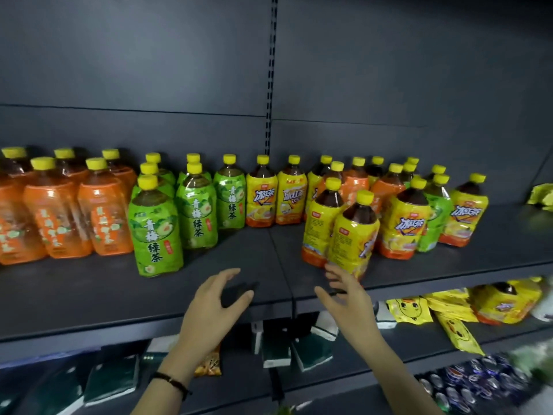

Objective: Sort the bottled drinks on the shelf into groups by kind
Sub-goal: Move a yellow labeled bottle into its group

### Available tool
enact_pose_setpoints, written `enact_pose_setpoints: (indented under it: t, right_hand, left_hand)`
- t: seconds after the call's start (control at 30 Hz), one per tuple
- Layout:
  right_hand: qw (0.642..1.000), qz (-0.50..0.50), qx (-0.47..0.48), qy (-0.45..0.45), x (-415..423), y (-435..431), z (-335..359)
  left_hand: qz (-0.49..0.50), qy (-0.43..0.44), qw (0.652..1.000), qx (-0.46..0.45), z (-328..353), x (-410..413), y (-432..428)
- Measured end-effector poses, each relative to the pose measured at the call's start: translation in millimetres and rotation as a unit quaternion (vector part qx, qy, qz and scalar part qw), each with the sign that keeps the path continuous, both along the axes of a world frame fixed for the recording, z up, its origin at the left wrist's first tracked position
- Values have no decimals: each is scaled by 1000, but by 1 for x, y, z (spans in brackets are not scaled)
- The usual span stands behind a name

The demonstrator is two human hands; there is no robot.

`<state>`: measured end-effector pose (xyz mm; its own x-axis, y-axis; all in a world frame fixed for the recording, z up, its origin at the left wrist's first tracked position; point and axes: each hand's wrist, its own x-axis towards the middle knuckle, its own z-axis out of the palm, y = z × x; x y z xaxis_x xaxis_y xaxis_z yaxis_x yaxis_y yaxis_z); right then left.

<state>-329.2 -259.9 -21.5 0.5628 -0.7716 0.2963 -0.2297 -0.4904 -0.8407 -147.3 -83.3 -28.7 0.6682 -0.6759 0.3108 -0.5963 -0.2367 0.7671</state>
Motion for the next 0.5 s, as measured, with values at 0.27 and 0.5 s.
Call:
enact_pose_setpoints:
  t: [0.27, 0.5]
  right_hand:
    - [996, -34, 55, -65, -41, -77, 10]
    - [993, 77, 81, -37, -28, -146, 18]
  left_hand:
    - [-34, 29, 998, -46, 19, -27, -101]
    - [-75, 154, 975, -143, 27, -23, -197]
